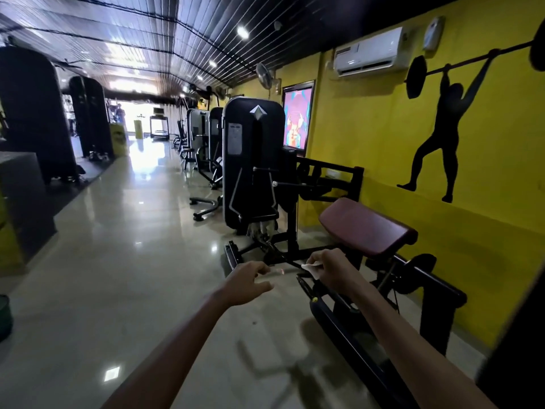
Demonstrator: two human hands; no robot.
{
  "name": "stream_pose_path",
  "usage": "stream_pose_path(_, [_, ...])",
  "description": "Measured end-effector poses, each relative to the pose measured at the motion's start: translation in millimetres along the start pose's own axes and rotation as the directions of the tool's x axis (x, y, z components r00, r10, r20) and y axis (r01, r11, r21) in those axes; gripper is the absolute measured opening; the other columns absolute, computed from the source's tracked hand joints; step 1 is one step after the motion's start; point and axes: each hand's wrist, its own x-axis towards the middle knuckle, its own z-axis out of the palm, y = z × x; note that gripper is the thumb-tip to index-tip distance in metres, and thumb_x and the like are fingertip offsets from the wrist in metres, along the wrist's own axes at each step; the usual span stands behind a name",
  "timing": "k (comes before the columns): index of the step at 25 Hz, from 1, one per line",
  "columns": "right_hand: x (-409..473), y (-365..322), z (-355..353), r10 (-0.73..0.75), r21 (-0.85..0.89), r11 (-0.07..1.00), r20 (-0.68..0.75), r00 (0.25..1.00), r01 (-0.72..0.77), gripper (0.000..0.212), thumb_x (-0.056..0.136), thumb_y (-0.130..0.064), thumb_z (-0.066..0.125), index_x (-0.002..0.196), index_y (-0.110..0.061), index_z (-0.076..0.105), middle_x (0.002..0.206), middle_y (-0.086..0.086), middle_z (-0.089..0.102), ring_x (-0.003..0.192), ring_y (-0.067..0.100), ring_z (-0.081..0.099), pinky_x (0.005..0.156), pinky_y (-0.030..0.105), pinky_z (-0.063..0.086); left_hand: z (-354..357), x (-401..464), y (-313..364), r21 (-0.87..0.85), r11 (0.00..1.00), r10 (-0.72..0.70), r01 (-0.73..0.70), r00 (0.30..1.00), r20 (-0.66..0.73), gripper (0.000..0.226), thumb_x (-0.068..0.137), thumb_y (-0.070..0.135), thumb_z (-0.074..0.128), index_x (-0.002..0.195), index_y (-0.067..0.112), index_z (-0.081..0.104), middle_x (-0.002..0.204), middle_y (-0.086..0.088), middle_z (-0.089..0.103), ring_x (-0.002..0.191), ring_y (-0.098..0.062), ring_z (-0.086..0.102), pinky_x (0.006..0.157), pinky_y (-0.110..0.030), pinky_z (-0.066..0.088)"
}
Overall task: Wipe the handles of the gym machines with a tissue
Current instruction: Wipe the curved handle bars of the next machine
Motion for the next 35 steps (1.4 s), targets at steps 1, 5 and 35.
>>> stream_pose_path(1, [20.6, 8.1, 7.0, 0.0, -0.008, 1.0, -0.004, 1.0, 0.0, 0.018, 0.087, -0.021, 0.066, 0.088, -0.004, 0.072, 0.089, 0.012, 0.073, 0.082, 0.019, 0.068, 0.067, 0.029, 0.052, -1.4, 22.7, -15.2, 0.005, 1.0, 0.001, -0.001, 1.0, 0.014, 0.037, 0.086, 0.025, 0.067, 0.12, 0.01, 0.061, 0.119, -0.003, 0.061, 0.11, -0.017, 0.057, 0.094, -0.028, 0.045])
stream_pose_path(5, [98.7, 46.2, 32.2, 0.053, -0.068, 0.996, -0.042, 0.998, -0.056, 0.019, 0.088, -0.021, 0.065, 0.088, -0.002, 0.071, 0.082, 0.013, 0.071, 0.069, 0.017, 0.065, 0.06, 0.028, 0.05, -11.3, 110.7, -66.1, -0.014, 0.999, 0.041, -0.041, 0.999, 0.036, 0.054, 0.076, 0.042, 0.064, 0.12, 0.012, 0.061, 0.118, -0.002, 0.061, 0.103, -0.013, 0.057, 0.091, -0.03, 0.048])
stream_pose_path(35, [481.8, 388.2, 139.0, 0.783, -0.061, 0.537, -0.335, 0.524, -0.842, 0.017, 0.086, -0.029, 0.065, 0.09, -0.015, 0.073, 0.09, 0.011, 0.072, 0.085, 0.027, 0.067, 0.069, 0.036, 0.053, 136.4, 782.8, -173.7, -0.302, 0.712, 0.675, -0.634, 0.498, 0.545, 0.043, 0.085, 0.027, 0.066, 0.121, 0.006, 0.059, 0.122, -0.006, 0.06, 0.112, -0.016, 0.054, 0.082, -0.013, 0.035])
